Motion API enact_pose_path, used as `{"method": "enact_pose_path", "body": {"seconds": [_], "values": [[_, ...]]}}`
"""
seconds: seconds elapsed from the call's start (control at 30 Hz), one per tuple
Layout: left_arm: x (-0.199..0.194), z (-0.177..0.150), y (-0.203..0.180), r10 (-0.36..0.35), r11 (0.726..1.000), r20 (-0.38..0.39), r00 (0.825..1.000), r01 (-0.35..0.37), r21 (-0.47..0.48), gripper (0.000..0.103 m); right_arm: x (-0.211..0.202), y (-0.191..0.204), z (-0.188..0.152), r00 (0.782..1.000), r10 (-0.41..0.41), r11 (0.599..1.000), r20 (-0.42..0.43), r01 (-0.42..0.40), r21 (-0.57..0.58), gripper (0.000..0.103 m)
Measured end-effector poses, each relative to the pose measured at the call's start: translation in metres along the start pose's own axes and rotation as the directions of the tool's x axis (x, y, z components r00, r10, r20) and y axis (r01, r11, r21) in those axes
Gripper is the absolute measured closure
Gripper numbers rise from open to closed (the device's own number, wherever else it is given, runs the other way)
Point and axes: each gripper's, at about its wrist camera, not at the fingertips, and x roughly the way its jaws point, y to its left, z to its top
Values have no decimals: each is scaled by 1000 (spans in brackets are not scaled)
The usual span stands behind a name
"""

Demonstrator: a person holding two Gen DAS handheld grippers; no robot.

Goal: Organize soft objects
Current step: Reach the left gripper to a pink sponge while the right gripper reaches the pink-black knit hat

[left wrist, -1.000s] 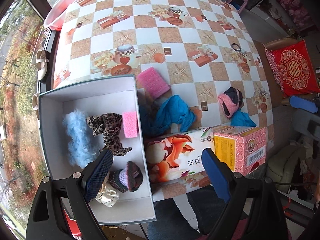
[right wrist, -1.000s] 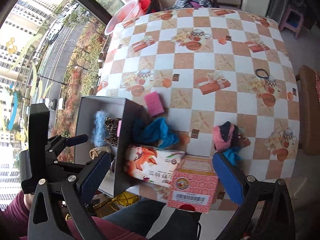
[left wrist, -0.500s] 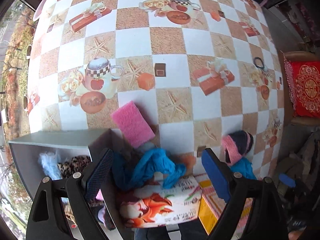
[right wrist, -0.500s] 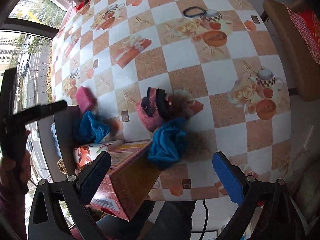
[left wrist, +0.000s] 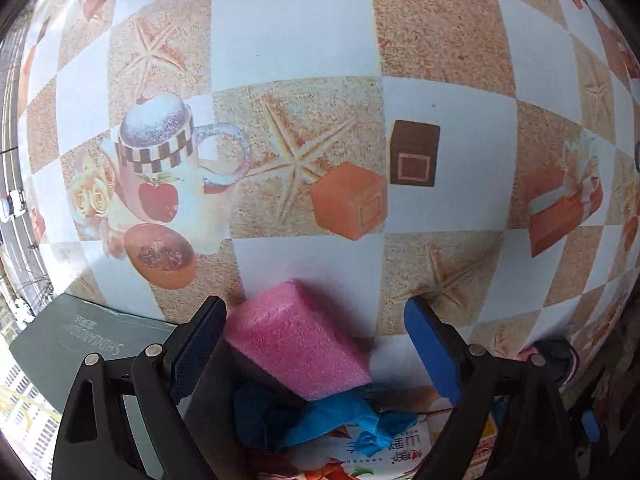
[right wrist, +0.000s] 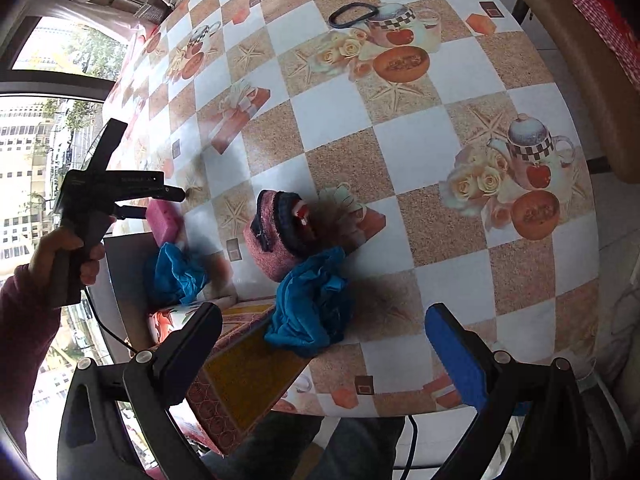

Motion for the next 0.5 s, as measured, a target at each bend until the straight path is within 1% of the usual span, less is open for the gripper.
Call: {"method": "enact_pose_path", "body": {"seconds": [0.07, 0.13, 0.17, 0.23, 0.27, 0.37, 0.5], "values": [[2, -1, -6, -39, 999, -9, 999, 39, -6, 10, 1, -4, 2, 1000, 7, 1000, 0, -7, 12, 1], [1, -3, -18, -88, 996, 1, 996, 88, 14, 10, 2, -6, 4, 1000, 8, 1000, -1, -8, 20, 1], [-2, -4, -28, -127, 991, 16, 992, 126, 39, 8, 3, -7, 5, 1000, 6, 1000, -1, -6, 22, 1], [-11, -6, -47, -222, 971, 52, 974, 216, 98, 8, 5, -8, 8, 1000, -1, 1000, 1, 1, 24, 1], [-19, -9, -55, -233, 967, 79, 969, 222, 122, 8, 6, -7, 10, 1000, -11, 1000, 0, 11, 22, 1], [-37, -21, -61, -170, 977, 166, 971, 144, 159, 8, 12, -1, 15, 999, -52, 999, 3, 52, -10, 1], [-39, -43, -53, -93, 981, 205, 974, 54, 187, 7, 36, 17, 26, 997, -71, 995, -22, 69, -72, 1]]}}
